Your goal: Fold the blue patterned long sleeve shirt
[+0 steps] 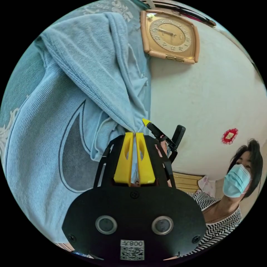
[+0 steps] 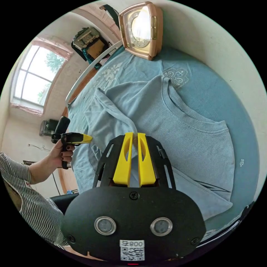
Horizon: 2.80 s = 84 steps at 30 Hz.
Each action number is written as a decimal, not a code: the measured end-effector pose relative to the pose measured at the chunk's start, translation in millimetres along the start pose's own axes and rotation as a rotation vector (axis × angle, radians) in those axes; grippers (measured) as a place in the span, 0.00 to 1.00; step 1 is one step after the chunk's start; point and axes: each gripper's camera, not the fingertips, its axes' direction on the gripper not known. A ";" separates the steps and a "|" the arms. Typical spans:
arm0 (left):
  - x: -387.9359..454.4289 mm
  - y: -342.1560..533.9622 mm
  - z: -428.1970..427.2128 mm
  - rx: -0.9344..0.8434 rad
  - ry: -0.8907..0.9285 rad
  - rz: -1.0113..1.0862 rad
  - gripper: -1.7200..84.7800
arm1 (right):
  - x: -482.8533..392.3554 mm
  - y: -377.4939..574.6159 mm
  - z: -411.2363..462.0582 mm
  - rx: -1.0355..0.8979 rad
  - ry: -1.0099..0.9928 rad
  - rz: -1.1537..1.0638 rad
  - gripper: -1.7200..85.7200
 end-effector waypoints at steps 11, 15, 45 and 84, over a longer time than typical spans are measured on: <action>15.7 49.2 58.8 -0.245 -0.055 0.134 0.04 | 66.4 105.8 -48.4 -0.020 -0.194 0.194 0.05; -13.1 69.6 91.9 -0.321 -0.026 0.021 0.04 | 80.3 127.8 -31.0 -0.095 -0.207 0.261 0.05; -62.1 132.7 48.0 -0.226 -0.155 0.084 0.10 | 40.2 105.2 -103.8 0.034 0.080 0.361 0.08; -80.3 99.6 -144.4 0.398 -0.059 0.051 0.05 | -203.3 -247.3 -60.6 0.086 -0.019 -0.221 0.04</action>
